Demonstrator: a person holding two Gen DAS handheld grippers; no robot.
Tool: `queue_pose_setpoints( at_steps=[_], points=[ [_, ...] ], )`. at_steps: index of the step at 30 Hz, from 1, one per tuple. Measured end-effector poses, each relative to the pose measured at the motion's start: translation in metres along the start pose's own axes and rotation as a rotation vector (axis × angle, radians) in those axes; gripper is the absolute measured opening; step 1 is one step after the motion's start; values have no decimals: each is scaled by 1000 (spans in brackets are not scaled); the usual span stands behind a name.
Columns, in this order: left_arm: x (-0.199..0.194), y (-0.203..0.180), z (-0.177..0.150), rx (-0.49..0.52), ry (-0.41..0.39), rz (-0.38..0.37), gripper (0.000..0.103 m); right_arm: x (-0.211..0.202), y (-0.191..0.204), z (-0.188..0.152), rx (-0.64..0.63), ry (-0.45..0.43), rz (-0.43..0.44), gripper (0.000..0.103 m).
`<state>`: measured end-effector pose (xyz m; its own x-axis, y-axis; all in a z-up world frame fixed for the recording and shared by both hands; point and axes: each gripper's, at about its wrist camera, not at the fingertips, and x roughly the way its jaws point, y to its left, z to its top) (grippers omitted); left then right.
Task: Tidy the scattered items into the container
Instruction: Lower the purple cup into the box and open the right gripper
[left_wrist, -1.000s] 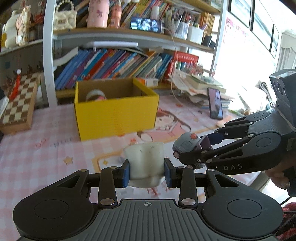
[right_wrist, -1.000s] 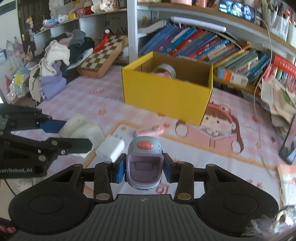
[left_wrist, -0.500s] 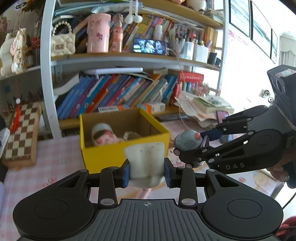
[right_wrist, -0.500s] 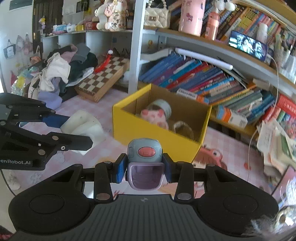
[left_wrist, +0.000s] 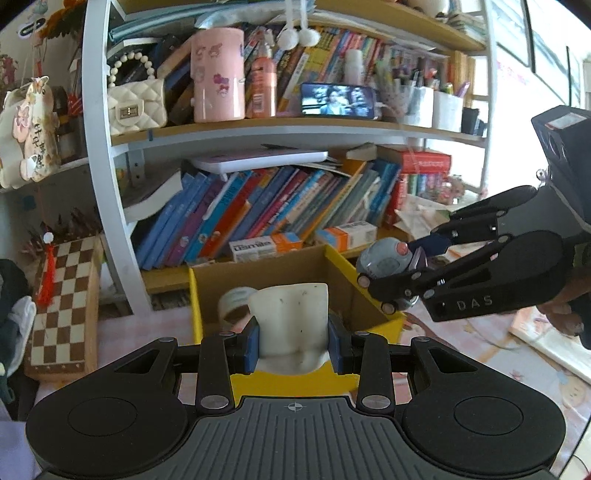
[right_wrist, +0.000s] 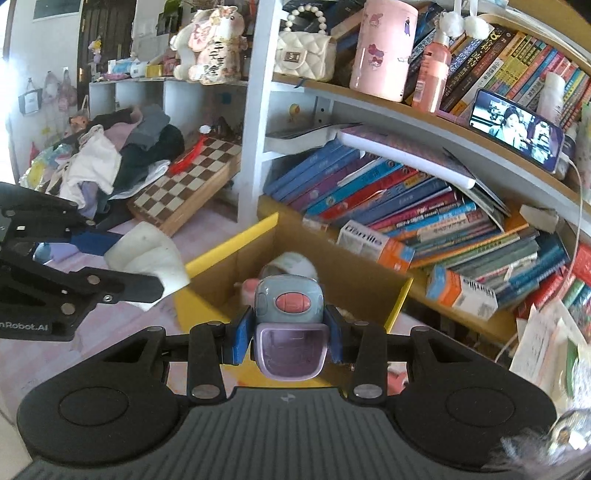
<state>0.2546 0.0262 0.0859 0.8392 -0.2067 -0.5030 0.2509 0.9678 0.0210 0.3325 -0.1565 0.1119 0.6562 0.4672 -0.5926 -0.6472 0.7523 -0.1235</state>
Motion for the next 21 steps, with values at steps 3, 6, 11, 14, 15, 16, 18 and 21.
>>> queue_pose_setpoints(
  at_steps=[3, 6, 11, 14, 15, 16, 18, 21],
  points=[
    [16, 5, 8, -11, 18, 25, 34, 16, -13, 10, -5, 5, 9, 39],
    [32, 10, 15, 0, 44, 47, 34, 36, -23, 16, 0, 25, 18, 39],
    [61, 17, 21, 17, 114, 67, 34, 70, -39, 26, 7, 59, 33, 39],
    [81, 20, 22, 17, 164, 69, 34, 91, -49, 32, 11, 79, 42, 39],
    [87, 20, 22, 18, 178, 70, 34, 98, -53, 34, 13, 86, 45, 39],
    [93, 20, 22, 20, 190, 72, 34, 105, -56, 36, 14, 93, 48, 39],
    [104, 20, 21, 29, 210, 75, 34, 118, -62, 40, 18, 107, 53, 39],
    [119, 22, 19, 30, 248, 66, 34, 140, -69, 37, 31, 133, 54, 38]
  ],
)
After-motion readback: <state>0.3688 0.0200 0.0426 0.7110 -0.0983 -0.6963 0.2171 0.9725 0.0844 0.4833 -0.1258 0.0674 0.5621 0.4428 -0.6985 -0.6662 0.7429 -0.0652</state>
